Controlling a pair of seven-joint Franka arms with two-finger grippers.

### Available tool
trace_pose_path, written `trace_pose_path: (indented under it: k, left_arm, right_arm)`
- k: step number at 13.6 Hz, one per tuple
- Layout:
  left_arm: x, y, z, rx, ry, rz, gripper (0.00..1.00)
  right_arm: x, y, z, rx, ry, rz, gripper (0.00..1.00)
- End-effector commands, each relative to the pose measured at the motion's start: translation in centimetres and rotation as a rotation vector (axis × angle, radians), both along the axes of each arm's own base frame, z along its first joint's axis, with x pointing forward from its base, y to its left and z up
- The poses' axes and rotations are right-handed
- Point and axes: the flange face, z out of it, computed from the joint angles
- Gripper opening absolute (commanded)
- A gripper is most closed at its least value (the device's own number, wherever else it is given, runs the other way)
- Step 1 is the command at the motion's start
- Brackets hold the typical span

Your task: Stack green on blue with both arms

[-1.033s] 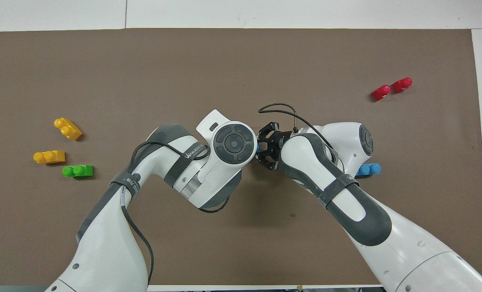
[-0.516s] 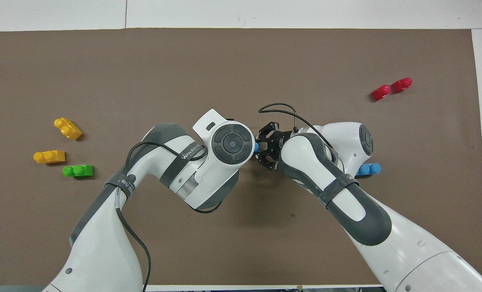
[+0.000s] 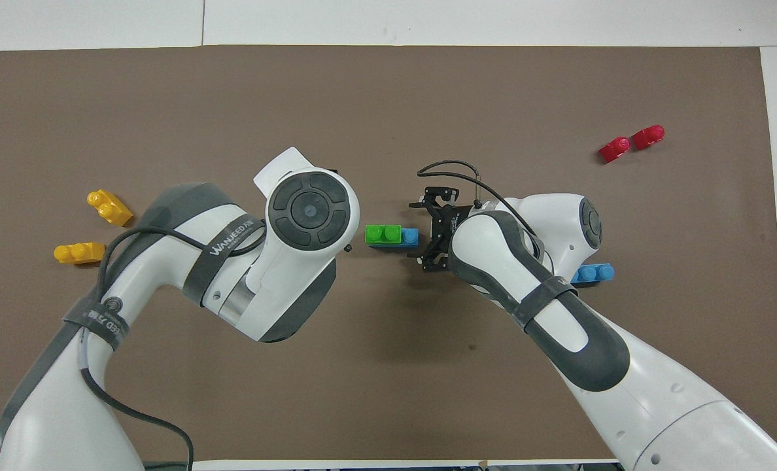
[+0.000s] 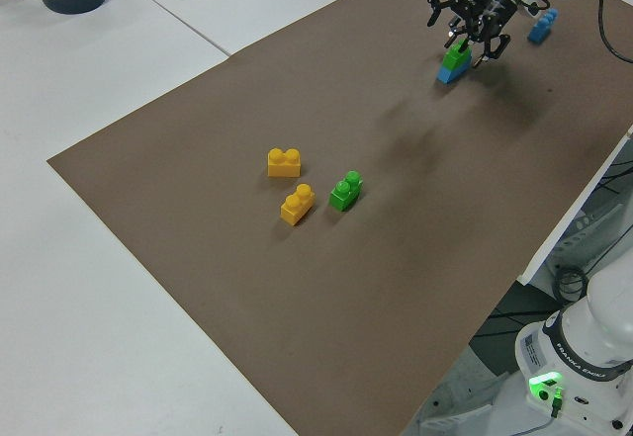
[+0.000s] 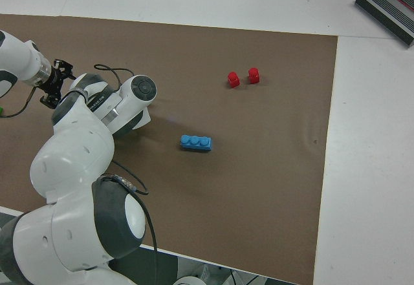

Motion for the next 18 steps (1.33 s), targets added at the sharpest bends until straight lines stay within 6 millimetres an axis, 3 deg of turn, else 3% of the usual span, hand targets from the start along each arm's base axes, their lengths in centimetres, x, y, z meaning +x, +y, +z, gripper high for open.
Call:
trace_pose_path:
  k: [1, 3, 5, 11, 14, 18]
  left_arm:
    - [0.2, 3.2, 2.4, 0.016, 0.006, -0.060, 1.00]
    - [1.2, 5.6, 3.6, 0.019, 0.017, -0.126, 1.00]
    - [2.6, 8.8, 4.3, 0.024, 0.024, -0.172, 1.00]
    - [5.5, 20.0, 8.4, -0.015, 0.015, -0.400, 1.00]
    - [5.9, 25.2, 9.9, -0.011, 0.021, -0.538, 1.00]
    - [6.3, 29.9, 11.5, 0.029, 0.025, -0.722, 1.00]
  right_arm:
    - [1.6, -2.2, 2.1, 0.005, -0.042, -0.021, 1.00]
    - [2.5, -3.7, 3.4, -0.074, -0.094, 0.064, 1.00]
    - [3.8, -6.6, 4.9, -0.134, -0.127, 0.138, 1.00]
    - [7.1, -14.9, 10.6, -0.418, -0.344, 0.708, 1.00]
    - [7.4, -18.9, 13.2, -0.526, -0.453, 1.006, 1.00]
    - [6.0, -20.4, 18.1, -0.670, -0.482, 1.269, 1.00]
